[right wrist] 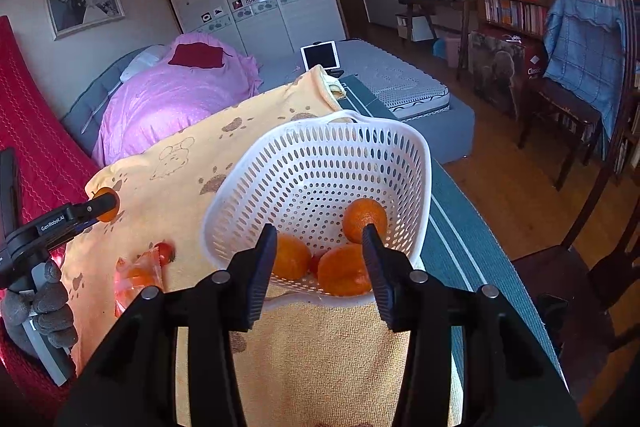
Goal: Organize fruits
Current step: 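Lower the orange into the white basket with the right tool while the left tool carries the tangerine, then lower the tangerine into the basket and open the left tool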
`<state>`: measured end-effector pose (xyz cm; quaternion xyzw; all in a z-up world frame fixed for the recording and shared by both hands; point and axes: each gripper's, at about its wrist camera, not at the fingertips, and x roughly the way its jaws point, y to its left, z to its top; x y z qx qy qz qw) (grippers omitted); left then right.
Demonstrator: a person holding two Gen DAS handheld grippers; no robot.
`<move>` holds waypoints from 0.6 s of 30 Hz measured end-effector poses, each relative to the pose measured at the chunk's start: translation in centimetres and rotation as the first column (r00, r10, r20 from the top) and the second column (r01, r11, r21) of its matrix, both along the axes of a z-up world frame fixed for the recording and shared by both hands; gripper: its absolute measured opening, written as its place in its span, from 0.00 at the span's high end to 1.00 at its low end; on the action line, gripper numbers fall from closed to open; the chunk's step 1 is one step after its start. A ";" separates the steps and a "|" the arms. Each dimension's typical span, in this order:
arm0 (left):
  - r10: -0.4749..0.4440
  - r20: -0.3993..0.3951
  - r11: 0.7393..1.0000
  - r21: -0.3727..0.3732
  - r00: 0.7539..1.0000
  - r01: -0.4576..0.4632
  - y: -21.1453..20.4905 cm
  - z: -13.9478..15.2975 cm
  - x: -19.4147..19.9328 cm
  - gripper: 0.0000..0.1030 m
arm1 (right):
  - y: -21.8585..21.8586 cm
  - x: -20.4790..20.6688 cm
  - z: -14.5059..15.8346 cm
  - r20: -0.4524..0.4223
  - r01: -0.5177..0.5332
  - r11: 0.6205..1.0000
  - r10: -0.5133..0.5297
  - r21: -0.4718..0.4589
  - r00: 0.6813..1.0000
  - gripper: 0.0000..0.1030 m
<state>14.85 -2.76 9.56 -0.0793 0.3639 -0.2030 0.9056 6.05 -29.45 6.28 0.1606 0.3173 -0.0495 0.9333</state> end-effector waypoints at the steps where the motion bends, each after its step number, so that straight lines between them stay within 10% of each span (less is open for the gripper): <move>1: -0.002 0.001 1.000 0.000 1.000 0.002 -0.1 0.0 0.0 0.62 | 0.0 -0.2 0.0 0.002 0.004 1.000 -0.004 0.001 1.000 0.56; 18: -0.073 0.034 0.997 0.023 0.997 0.072 -2.9 0.6 -1.8 0.62 | -0.7 -4.0 -0.9 0.023 0.069 0.997 -0.070 0.036 0.997 0.56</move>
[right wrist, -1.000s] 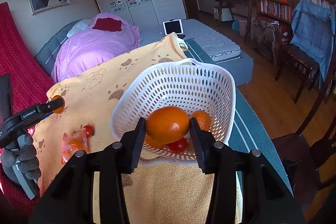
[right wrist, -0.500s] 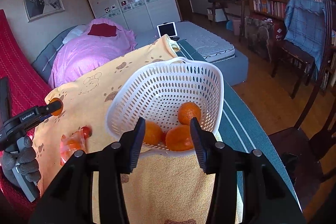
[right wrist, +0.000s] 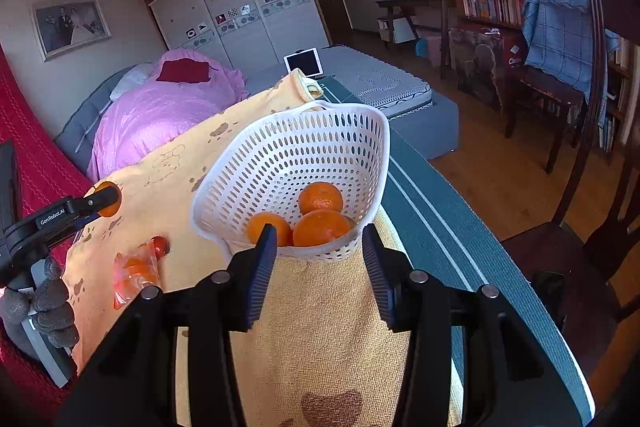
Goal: Organize fruits
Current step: 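Lower the tangerine into the basket and open the left tool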
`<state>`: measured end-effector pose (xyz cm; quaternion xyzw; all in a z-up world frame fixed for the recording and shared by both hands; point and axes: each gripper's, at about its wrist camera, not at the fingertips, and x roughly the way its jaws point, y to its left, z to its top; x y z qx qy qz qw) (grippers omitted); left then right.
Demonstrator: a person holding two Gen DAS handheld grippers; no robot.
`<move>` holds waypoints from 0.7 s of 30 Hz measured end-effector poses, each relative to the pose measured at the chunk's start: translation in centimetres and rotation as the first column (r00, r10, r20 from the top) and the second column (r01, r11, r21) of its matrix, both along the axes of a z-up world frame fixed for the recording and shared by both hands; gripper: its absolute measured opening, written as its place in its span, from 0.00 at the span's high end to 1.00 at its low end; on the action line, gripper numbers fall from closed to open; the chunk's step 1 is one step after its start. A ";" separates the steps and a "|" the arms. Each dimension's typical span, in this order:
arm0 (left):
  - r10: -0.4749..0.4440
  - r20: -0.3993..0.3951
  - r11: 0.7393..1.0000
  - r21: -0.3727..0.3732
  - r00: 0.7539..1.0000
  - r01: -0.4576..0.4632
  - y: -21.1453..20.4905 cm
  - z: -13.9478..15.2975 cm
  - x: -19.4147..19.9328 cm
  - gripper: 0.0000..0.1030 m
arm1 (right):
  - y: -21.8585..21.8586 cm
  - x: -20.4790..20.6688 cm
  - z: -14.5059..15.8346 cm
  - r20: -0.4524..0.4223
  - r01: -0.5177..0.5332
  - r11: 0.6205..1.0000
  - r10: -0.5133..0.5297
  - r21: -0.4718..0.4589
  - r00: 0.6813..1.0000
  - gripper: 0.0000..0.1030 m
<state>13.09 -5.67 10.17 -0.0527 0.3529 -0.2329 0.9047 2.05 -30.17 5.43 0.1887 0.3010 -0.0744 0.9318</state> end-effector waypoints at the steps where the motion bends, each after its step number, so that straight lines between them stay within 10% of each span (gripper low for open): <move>1: -0.007 0.000 1.000 0.002 1.000 0.007 -0.4 0.1 -0.1 0.62 | 0.0 -0.2 -0.2 -0.001 -0.002 1.000 0.002 0.002 1.000 0.56; 21: -0.191 0.021 0.979 0.073 0.981 0.189 -11.5 0.8 -2.1 0.62 | 0.6 -1.9 -2.1 0.018 -0.024 0.999 0.023 0.024 1.000 0.55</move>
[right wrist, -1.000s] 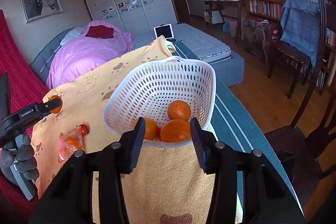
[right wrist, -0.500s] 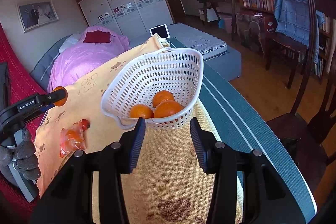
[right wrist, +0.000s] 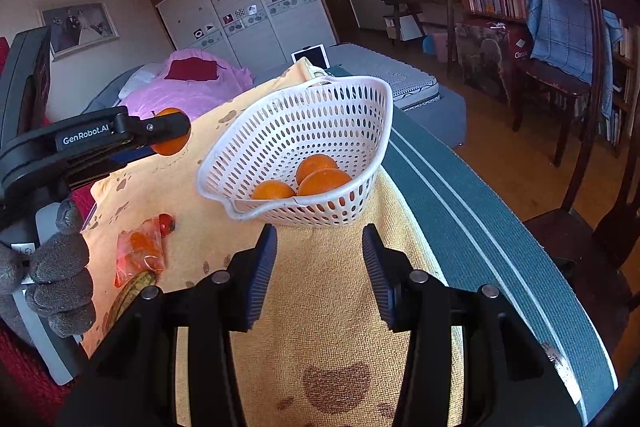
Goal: Organize fruits
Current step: 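Lower the tangerine into the basket and open the left tool, then withdraw both open tools from the basket toward the plastic bag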
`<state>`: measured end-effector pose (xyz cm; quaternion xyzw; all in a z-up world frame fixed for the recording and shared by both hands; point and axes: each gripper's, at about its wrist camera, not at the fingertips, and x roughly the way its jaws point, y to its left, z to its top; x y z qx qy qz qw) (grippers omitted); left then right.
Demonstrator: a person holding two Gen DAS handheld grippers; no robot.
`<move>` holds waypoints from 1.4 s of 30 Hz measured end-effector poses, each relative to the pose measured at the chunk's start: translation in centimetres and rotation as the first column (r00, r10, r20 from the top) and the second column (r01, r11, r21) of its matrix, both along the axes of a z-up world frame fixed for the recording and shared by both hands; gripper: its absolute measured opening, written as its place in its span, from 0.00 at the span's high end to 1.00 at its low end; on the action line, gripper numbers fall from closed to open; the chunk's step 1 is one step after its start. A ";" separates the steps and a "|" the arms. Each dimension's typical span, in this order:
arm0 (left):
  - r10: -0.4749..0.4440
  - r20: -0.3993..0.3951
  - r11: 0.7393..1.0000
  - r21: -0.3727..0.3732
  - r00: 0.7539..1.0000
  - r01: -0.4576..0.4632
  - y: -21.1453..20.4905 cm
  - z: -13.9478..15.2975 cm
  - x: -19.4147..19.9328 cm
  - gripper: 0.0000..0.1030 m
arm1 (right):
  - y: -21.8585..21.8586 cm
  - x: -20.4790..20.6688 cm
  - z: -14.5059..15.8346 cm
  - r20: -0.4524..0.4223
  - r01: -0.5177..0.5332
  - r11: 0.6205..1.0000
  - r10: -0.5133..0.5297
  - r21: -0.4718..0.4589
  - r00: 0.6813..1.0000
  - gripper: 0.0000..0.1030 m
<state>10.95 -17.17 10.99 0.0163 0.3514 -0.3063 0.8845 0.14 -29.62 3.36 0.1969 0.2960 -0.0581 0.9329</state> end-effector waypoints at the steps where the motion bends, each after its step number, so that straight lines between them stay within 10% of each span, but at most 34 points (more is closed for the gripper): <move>1: -0.005 -0.004 1.000 0.002 1.000 0.005 -0.4 -0.1 0.2 0.61 | -0.1 0.0 0.0 0.002 -0.001 1.000 0.001 0.004 1.000 0.54; 18: 0.065 0.005 0.998 -0.009 0.998 -0.065 1.0 0.1 1.1 0.46 | 0.0 -0.1 -0.5 -0.002 -0.007 1.000 0.007 0.014 1.000 0.47; 42: 0.308 0.004 0.951 -0.036 0.951 -0.308 13.2 1.5 2.1 0.29 | 1.2 -0.2 -0.5 -0.028 -0.030 1.000 0.030 -0.005 0.999 0.47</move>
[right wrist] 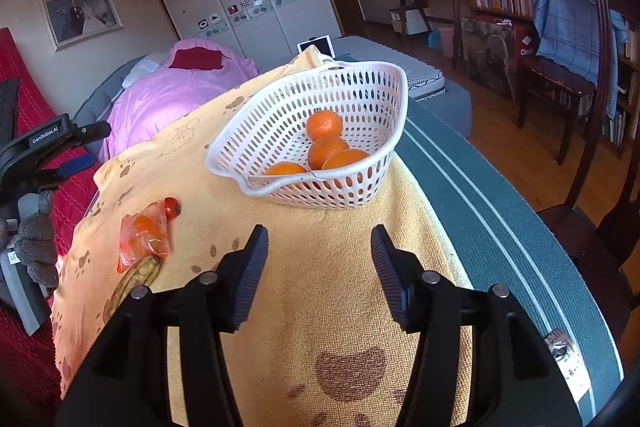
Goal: Organize fruits
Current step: 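Withdraw both open tools from the basket toward the plastic bag, then grasp the orange-printed plastic bag with the left tool and lift it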
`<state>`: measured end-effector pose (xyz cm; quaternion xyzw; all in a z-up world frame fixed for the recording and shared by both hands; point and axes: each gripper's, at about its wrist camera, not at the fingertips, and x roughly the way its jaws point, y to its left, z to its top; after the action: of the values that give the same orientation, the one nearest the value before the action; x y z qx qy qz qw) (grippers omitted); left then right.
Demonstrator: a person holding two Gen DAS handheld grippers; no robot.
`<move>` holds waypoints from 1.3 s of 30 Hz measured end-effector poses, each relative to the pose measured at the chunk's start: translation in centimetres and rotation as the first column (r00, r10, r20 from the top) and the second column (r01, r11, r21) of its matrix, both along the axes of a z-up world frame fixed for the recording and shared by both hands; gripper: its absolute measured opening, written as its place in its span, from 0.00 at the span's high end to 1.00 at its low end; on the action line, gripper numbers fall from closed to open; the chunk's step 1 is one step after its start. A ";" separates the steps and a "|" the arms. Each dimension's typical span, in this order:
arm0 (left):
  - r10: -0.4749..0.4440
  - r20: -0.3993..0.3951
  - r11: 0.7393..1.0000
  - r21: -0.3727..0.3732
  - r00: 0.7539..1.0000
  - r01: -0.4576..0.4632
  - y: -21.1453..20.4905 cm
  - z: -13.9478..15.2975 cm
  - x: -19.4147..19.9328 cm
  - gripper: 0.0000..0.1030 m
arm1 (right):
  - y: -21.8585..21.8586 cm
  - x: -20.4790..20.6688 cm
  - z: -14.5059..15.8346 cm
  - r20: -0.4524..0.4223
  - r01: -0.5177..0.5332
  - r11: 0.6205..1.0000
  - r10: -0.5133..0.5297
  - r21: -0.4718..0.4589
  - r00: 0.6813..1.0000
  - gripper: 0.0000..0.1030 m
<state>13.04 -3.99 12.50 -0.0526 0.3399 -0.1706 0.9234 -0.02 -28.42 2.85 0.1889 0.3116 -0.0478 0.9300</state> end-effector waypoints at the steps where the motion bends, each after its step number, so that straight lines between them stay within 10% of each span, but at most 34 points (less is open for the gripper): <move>1: 0.009 -0.009 1.000 -0.002 1.000 -0.009 0.4 -0.2 0.1 0.29 | 0.1 0.0 0.0 -0.001 -0.002 1.000 0.002 -0.001 1.000 0.46; 39: 0.008 -0.324 0.997 0.071 0.946 0.016 -0.9 -10.4 -0.5 0.12 | 2.5 0.5 -0.2 -0.026 -0.059 0.998 0.059 -0.007 0.998 0.29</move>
<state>12.50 -4.88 2.11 -0.0455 0.4930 -0.1491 0.8560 0.53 -25.97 2.67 0.1756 0.3288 -0.0240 0.9276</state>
